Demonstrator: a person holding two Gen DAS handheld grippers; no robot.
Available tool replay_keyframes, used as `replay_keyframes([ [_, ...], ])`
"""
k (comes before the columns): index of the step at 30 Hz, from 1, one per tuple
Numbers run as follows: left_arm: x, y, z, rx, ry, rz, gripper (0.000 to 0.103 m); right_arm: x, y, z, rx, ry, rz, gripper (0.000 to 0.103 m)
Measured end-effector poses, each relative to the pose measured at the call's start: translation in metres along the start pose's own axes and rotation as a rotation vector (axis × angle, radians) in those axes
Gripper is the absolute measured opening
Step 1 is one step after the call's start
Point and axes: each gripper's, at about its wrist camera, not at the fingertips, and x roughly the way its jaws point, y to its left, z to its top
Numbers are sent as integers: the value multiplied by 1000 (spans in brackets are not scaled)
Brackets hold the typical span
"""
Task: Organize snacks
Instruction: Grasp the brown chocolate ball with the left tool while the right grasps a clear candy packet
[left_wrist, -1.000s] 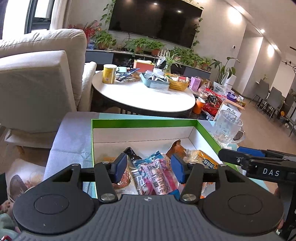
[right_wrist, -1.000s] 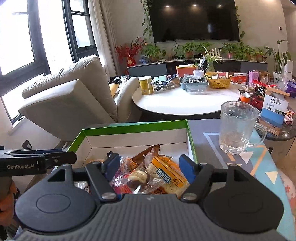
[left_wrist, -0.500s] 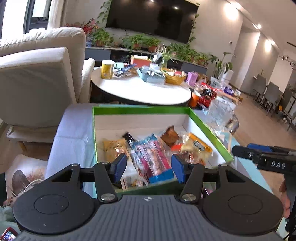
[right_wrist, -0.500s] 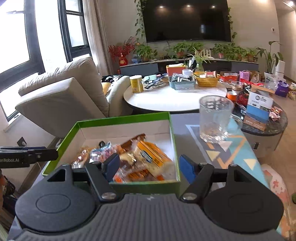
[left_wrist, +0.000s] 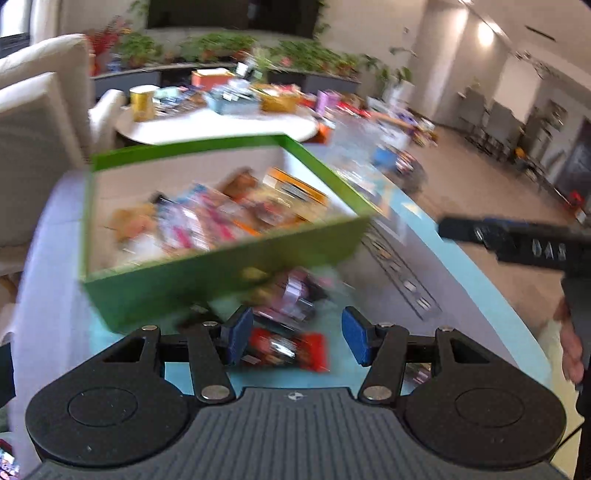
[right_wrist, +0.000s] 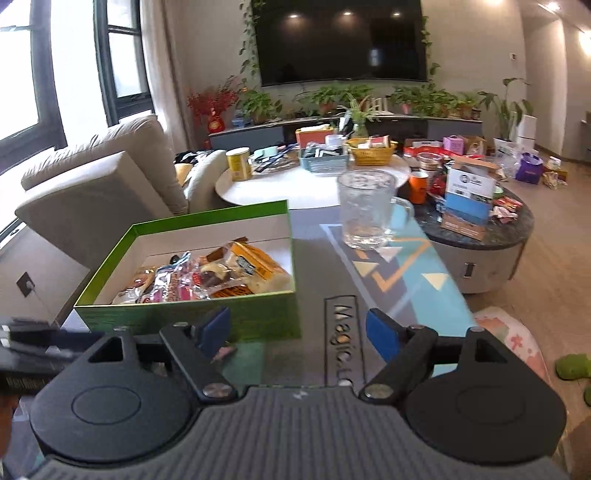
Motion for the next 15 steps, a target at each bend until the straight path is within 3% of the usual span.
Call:
replay_keyframes([
  [7, 14, -43, -20, 86, 69, -36, 51, -17, -18, -19, -14, 10, -42, 50],
  [10, 6, -36, -23, 75, 49, 18, 51, -15, -23, -28, -5, 47, -24, 50],
  [15, -19, 5, -36, -32, 18, 169, 51, -5, -9, -50, -83, 133, 116, 50],
])
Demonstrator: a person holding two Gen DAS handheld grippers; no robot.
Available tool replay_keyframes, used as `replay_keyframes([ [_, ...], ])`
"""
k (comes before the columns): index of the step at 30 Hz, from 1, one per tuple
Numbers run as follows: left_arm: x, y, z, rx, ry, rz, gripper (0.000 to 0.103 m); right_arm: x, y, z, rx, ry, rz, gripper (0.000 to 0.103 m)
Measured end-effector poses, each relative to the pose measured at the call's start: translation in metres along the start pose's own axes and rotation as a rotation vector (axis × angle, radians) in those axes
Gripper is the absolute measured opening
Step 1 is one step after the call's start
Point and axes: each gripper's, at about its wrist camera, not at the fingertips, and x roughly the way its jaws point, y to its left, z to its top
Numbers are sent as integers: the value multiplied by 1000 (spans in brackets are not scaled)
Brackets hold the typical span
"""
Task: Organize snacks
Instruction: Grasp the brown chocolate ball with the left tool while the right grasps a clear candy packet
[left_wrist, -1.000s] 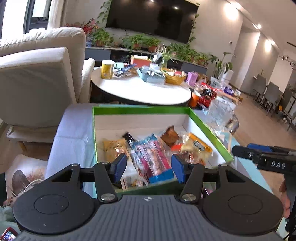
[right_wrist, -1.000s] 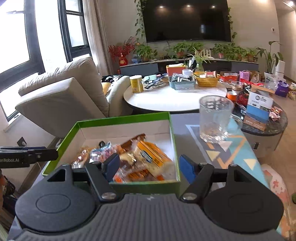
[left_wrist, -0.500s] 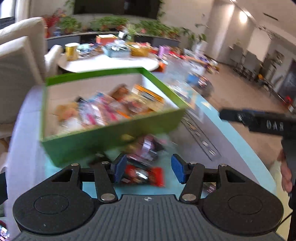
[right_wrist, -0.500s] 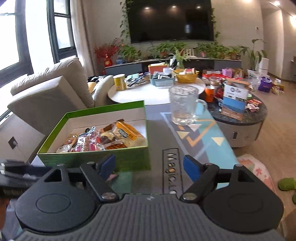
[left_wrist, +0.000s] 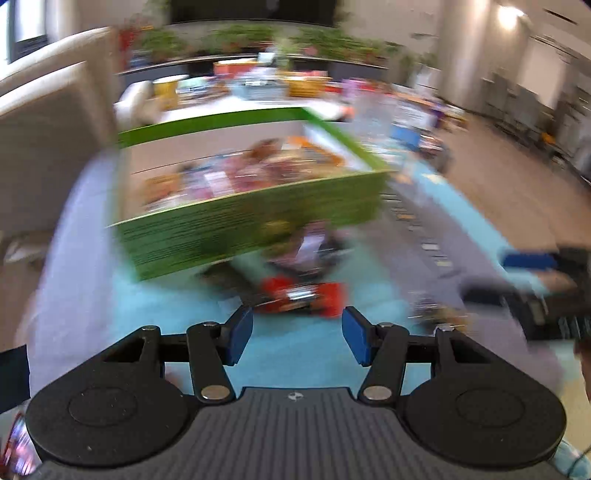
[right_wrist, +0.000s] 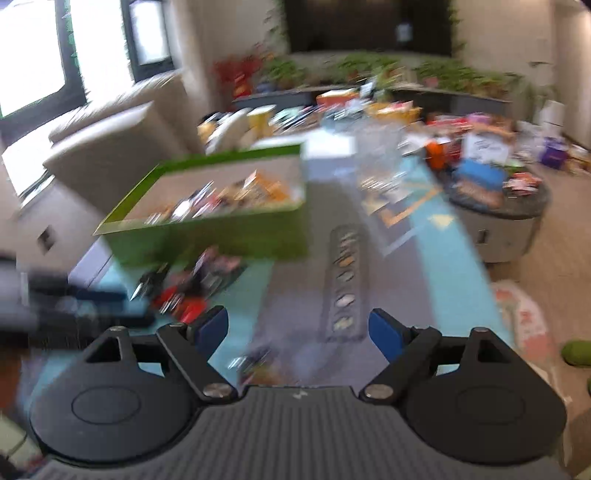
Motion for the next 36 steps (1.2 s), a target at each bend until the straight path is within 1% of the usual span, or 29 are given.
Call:
replay_keyframes([
  [3, -13, 35, -13, -79, -9, 84, 51, 22, 17, -18, -103, 86, 45, 50],
  [5, -18, 51, -19, -108, -11, 111, 51, 34, 26, -26, -169, 114, 11, 50],
  [7, -19, 60, -23, -119, 1, 130, 52, 41, 30, -28, -199, 123, -3, 50],
  [11, -11, 66, -29, -93, 28, 98, 52, 50, 28, -25, -181, 156, 12, 50],
  [13, -7, 66, -32, -81, 41, 86, 52, 51, 27, -26, -173, 154, 10, 50],
  [20, 2, 71, -36, -68, 56, 83, 52, 45, 28, -32, -153, 149, 5, 50],
  [23, 3, 73, -37, -68, 44, 76, 55, 47, 28, -31, -147, 149, 1, 50],
  [28, 4, 71, -40, -47, 17, 69, 55, 46, 30, -32, -140, 134, -11, 49],
  [29, 3, 70, -42, -47, 10, 61, 52, 44, 31, -32, -143, 123, -5, 49],
  [30, 1, 70, -43, -51, 1, 51, 46, 41, 32, -33, -152, 114, 4, 49],
  [31, 0, 71, -44, -57, -2, 43, 30, 39, 34, -32, -158, 111, 11, 49],
  [34, -3, 74, -44, -100, -4, -12, 29, 36, 35, -29, -151, 126, 5, 49],
  [36, -7, 71, -45, -96, -22, -19, 29, 35, 35, -28, -141, 124, -7, 47],
])
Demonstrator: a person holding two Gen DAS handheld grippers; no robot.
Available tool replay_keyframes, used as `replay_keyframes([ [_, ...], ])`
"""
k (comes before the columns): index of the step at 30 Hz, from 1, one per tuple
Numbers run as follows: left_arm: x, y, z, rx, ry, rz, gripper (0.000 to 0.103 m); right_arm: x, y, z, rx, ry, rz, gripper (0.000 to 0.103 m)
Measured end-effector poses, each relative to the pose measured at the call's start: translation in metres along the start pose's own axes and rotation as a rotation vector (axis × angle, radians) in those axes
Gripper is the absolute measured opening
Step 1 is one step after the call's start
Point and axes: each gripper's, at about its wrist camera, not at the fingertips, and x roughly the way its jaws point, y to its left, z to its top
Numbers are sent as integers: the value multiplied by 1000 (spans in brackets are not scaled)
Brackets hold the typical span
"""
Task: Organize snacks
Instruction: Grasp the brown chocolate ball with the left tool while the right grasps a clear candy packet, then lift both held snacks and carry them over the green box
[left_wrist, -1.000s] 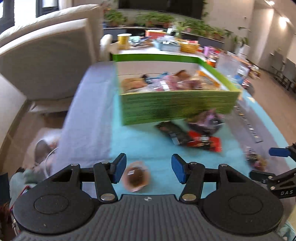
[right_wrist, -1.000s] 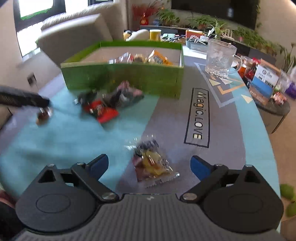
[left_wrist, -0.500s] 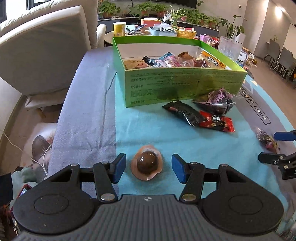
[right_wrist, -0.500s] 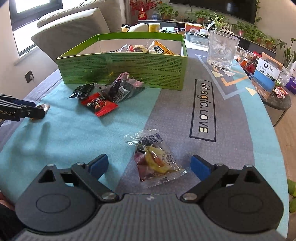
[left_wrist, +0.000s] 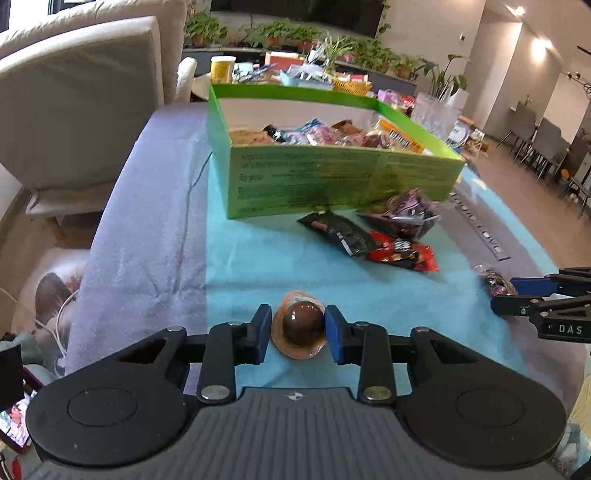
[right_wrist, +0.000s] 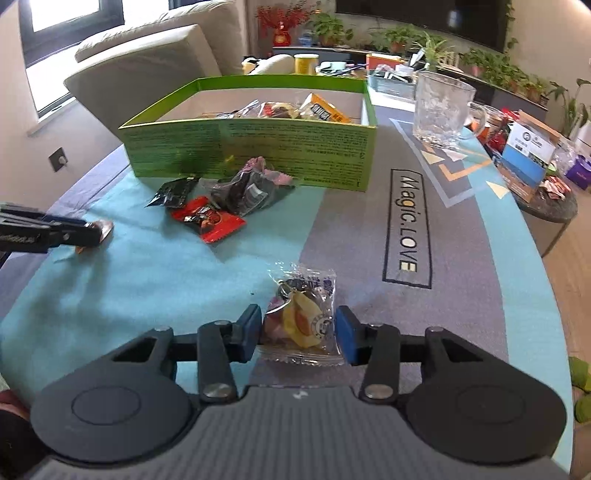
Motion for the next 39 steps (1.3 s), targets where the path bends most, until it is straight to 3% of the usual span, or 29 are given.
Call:
replay_keyframes([
  [18, -10, -12, 16, -7, -60, -31, 29, -28, 9, 45, 32, -151, 50, 47],
  [30, -10, -19, 51, -11, -144, -34, 29, -25, 10, 89, 21, -233, 59, 47],
  [39, 2, -25, 70, -14, -156, -51, 29, -12, 7, 115, 39, -256, 74, 47],
])
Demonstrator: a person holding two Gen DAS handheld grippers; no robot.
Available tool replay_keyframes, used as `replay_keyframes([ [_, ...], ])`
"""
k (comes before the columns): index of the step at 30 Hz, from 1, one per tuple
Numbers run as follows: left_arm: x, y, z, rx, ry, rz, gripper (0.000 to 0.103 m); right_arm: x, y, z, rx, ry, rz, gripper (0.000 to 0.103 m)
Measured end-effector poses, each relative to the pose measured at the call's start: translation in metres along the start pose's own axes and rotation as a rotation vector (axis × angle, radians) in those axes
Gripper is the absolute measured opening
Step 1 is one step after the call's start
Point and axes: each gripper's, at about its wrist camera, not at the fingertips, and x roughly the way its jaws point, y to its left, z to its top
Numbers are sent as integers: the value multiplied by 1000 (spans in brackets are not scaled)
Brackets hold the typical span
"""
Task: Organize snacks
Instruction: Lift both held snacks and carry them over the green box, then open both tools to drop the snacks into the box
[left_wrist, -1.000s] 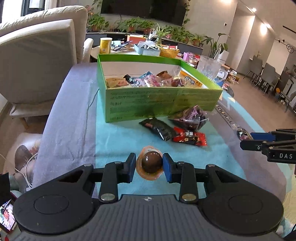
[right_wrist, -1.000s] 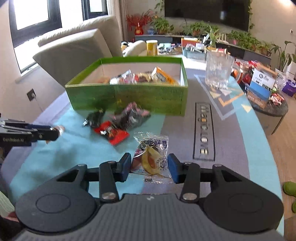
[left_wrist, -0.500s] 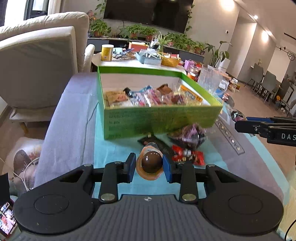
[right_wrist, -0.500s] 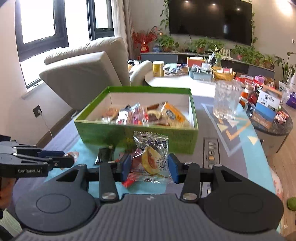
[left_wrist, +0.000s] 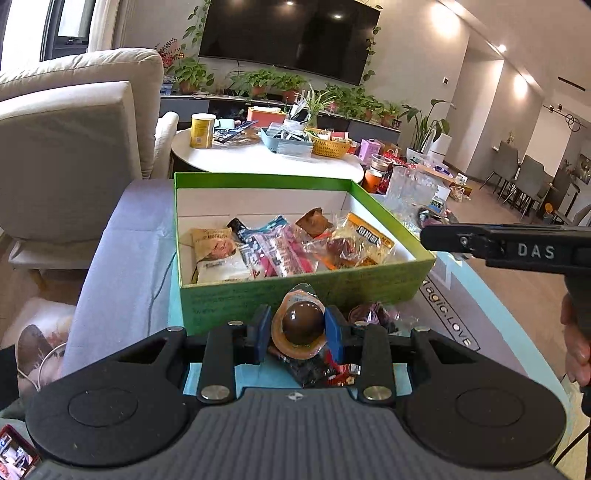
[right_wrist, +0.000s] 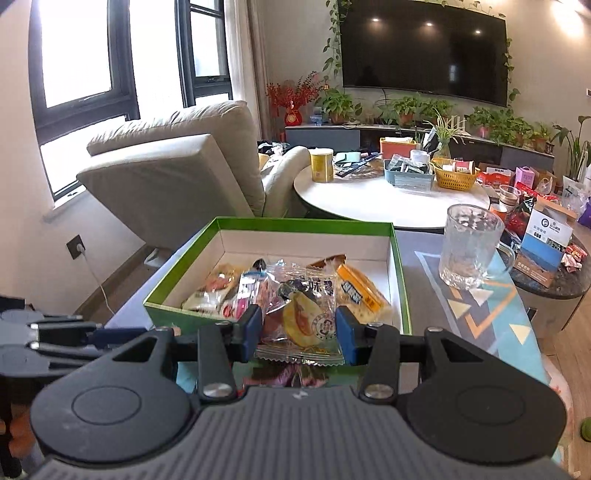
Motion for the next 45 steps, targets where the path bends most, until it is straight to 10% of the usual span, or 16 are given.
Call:
replay_keyframes([
  [45, 77, 19, 71, -68, -52, 47, 29, 80, -16, 34, 113, 54, -9, 47],
])
